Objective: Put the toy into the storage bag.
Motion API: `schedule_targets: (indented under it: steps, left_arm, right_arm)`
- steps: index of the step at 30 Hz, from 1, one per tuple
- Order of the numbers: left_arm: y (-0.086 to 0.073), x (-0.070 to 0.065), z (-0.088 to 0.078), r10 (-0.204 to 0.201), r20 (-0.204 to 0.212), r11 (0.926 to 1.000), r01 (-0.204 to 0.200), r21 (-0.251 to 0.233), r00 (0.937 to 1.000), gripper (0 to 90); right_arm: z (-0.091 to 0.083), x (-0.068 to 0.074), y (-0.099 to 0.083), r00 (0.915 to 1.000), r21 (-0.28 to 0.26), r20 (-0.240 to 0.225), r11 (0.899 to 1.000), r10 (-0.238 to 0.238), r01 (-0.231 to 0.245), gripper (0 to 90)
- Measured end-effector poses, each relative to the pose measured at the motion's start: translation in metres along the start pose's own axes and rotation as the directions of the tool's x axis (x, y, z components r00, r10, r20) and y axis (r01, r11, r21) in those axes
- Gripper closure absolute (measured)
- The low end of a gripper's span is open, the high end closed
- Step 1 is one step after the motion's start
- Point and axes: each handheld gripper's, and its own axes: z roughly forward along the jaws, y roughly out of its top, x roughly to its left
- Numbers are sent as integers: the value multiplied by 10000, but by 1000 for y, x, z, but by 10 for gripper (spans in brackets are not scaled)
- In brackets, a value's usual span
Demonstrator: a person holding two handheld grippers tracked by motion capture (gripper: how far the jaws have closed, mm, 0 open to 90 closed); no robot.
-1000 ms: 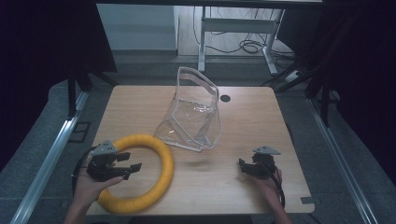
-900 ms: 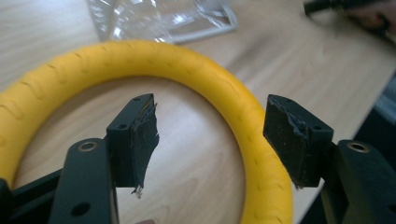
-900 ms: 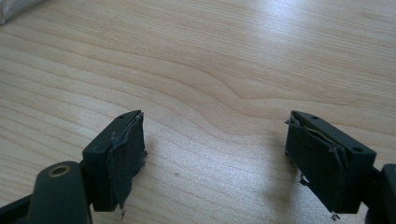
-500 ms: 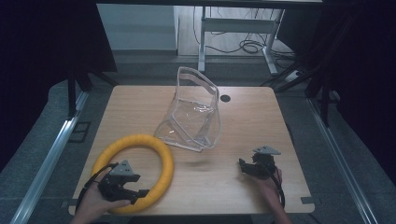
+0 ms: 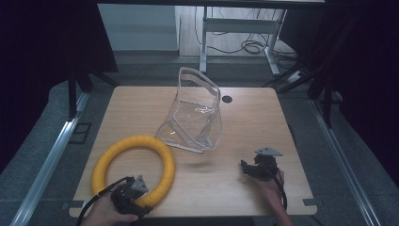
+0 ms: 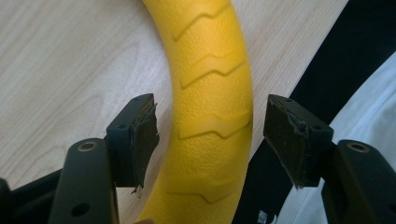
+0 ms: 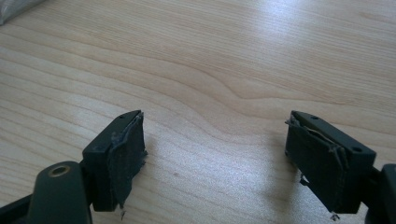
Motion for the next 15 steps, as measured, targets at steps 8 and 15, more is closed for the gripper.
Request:
schedule_targets:
  steps: [8,15]
  left_arm:
    - [8,-3,14,-184,-236,9975,200,671,9996,402]
    - [12,-4,14,-378,-372,9971,402,648,9986,488]
  right_arm:
    - [0,0,0,10000,1,8,10000,1,-1,198]
    - [0,0,0,10000,-1,21,10000,13,-13,198]
